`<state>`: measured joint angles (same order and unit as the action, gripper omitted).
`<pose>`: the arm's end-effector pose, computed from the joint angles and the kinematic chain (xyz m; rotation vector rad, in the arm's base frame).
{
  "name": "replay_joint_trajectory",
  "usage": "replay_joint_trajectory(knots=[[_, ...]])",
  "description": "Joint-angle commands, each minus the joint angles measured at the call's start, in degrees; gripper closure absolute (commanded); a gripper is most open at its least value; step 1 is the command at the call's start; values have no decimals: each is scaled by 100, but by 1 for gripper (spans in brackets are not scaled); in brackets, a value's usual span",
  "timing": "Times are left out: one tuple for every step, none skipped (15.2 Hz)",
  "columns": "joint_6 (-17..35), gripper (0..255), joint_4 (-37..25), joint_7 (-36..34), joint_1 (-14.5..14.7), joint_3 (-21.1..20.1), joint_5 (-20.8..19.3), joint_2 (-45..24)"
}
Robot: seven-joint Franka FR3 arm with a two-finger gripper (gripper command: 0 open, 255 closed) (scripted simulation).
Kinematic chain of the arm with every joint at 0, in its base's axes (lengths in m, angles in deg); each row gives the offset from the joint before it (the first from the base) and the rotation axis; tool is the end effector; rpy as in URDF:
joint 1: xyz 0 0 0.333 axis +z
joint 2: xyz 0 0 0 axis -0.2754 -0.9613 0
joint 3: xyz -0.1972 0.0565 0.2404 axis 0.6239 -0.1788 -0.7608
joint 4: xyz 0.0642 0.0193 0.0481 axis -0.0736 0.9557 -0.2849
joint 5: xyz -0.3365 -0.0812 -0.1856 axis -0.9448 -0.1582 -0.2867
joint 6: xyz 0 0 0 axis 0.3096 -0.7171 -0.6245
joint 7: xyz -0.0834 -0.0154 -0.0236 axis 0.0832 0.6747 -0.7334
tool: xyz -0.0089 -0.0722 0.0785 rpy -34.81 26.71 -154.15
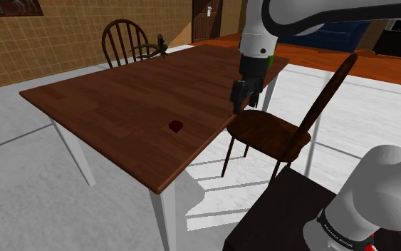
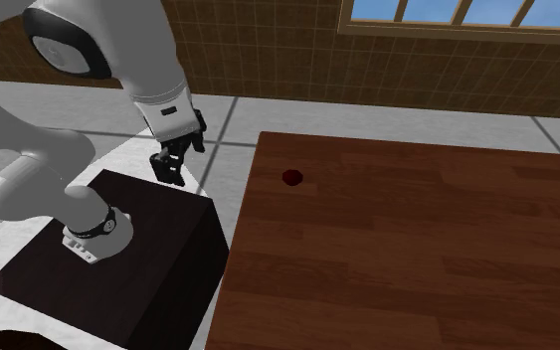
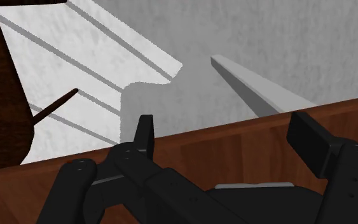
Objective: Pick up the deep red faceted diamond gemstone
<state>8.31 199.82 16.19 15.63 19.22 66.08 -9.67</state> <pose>0.3816 0.0641 0.5557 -3.0638 -0.0632 0.0705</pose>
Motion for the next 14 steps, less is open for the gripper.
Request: replay_joint_trajectory(knots=[[277, 0, -106, -233, 24, -182, 23, -328], [392, 0, -206, -343, 28, -263, 15, -521], [502, 0, -313, -454, 32, -342, -1, -717], [606, 0, -429, -567, 34, -419, -23, -917], [704, 0, -552, -682, 36, -495, -54, -1119], [796, 0, -683, -799, 38, -567, -92, -1325], [882, 0, -822, -918, 40, -638, -138, -1534], [960, 0, -968, -1040, 44, -705, -192, -1746], [1032, 0, -1123, -1163, 51, -767, -254, -1960], [1096, 0, -1286, -1288, 61, -825, -324, -2178], [1152, 0, -1457, -1414, 71, -881, -400, -2398], [1200, 0, -1637, -1541, 85, -932, -484, -2620], [1239, 0, -1825, -1669, 105, -976, -573, -2846], [1270, 0, -2023, -1796, 131, -1014, -668, -3074]])
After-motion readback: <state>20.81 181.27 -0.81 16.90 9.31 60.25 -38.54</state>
